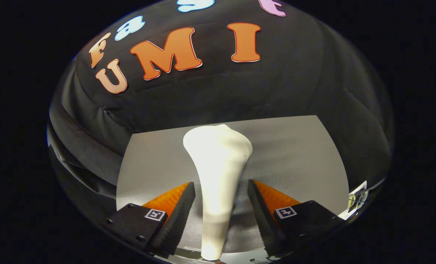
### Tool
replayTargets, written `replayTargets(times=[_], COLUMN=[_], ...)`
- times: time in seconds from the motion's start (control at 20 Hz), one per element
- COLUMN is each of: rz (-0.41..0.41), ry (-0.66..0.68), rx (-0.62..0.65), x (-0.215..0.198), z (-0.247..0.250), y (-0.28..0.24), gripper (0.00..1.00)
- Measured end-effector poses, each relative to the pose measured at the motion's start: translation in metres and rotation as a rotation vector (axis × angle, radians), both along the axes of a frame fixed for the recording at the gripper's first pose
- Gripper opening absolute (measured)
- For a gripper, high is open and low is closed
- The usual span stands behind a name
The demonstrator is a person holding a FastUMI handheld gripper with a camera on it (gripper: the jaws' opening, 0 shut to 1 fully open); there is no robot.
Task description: Iron the clothes twice with a garment steamer, once on the left side and once on the right side.
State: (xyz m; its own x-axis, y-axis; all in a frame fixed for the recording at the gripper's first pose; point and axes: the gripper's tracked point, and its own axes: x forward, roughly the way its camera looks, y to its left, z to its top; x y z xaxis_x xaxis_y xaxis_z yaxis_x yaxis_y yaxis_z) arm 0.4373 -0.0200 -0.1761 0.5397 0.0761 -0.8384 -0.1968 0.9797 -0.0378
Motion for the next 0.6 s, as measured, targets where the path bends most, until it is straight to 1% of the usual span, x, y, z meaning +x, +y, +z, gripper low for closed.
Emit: replayTargets(times=[0.2, 0.3, 0.6], rz=[-0.018, -0.025, -0.033], ry=[0.044, 0.063, 0.079], rx=[0.015, 0.013, -0.002], x=[-0.005, -0.008, -0.005], z=[-0.008, -0.012, -0.014], y=[0.000, -0.002, 0.001], gripper=[0.72, 0.67, 0.60])
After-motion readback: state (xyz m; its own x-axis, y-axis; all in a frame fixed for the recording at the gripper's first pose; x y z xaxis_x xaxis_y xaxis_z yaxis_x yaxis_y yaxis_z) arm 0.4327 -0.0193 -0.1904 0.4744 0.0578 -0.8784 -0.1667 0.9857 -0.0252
